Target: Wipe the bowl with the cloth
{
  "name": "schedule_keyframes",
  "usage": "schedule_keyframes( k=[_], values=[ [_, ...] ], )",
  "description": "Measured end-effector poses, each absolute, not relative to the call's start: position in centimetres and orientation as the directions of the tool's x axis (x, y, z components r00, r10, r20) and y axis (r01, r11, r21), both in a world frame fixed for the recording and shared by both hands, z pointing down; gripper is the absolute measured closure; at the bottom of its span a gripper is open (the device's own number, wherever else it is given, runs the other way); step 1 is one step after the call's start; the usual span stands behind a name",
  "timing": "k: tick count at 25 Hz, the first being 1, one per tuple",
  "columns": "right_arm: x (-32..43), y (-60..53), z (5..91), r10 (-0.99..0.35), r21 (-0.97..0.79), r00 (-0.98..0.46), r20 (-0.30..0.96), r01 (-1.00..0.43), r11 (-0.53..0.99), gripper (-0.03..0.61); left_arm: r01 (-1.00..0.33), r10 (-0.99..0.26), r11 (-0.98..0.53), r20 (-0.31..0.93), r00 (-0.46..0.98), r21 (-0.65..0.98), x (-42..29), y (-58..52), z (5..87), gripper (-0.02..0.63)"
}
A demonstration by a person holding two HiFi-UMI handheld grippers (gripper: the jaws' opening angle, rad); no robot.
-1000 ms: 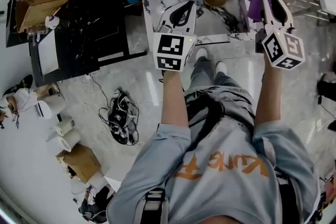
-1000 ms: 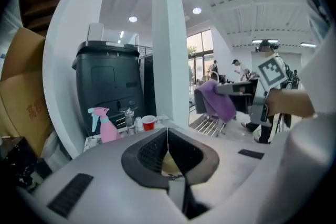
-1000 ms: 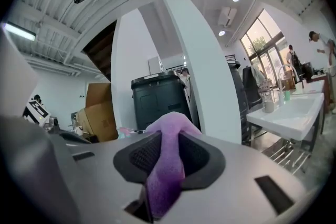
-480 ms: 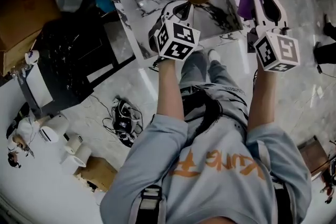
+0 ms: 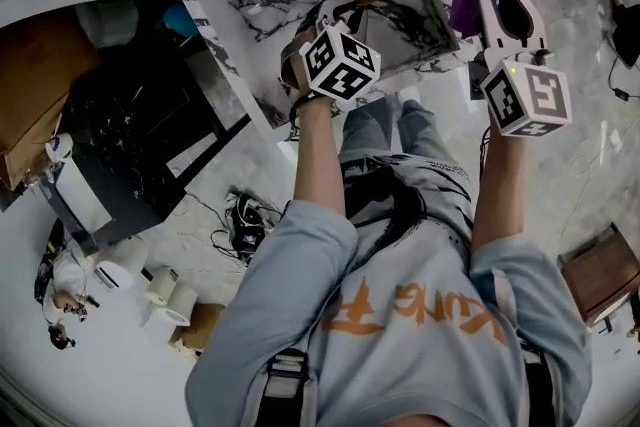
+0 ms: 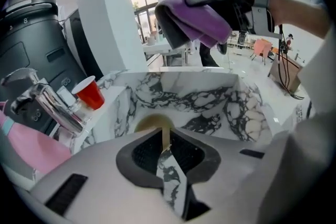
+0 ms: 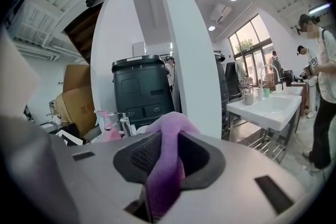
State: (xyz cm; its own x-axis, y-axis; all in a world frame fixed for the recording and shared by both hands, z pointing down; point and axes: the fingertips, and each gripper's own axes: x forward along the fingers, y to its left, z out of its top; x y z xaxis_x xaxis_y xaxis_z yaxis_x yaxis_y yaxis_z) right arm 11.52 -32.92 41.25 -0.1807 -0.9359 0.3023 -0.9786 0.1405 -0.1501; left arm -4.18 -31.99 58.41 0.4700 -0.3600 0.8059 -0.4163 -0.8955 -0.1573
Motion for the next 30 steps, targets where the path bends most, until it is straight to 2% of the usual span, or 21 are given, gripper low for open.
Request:
schedule_keyframes(
  k=[2, 3, 4, 10, 16, 24, 30],
  values=[
    [11.6, -33.0, 41.7, -0.934, -0.147, -0.173, 0.312, -0.980, 0.133, 0.474, -0.384, -0.328, -0.912, 0.821, 0.468, -0.145, -3.8, -31.9, 59.7, 0.577],
    [11.6, -33.0, 41.9, -0.933, -0.146, -0.172, 0.316, -0.981, 0.131, 0.474, -0.369, -0.313, -0.919, 0.828, 0.465, -0.141, -3.7, -31.8, 60.3, 0.524],
    [11.6, -33.0, 42.0, -0.932, -0.145, -0.171, 0.320, -0.981, 0.131, 0.474, -0.356, -0.302, -0.924, 0.834, 0.461, -0.138, -3.6, -31.9, 60.9, 0.505],
    [11.8, -32.6, 43.0, -0.924, -0.142, -0.162, 0.346, -0.983, 0.119, 0.474, -0.285, -0.247, -0.950, 0.868, 0.432, -0.129, -2.7, -32.0, 64.4, 0.486],
    [12.1, -32.0, 43.2, -0.917, -0.135, -0.157, 0.367, -0.984, 0.114, 0.474, -0.185, -0.279, -0.955, 0.910, 0.306, -0.231, -2.7, -32.6, 67.1, 0.486],
    [11.9, -31.3, 43.5, -0.908, -0.123, -0.165, 0.385, -0.984, 0.127, 0.474, -0.174, -0.245, -0.964, 0.929, 0.277, -0.202, -2.2, -33.1, 69.5, 0.491],
    [11.3, -31.1, 43.1, -0.905, -0.110, -0.181, 0.386, -0.983, 0.149, 0.474, -0.217, -0.259, -0.956, 0.920, 0.294, -0.200, -1.9, -33.3, 69.2, 0.574]
  ],
)
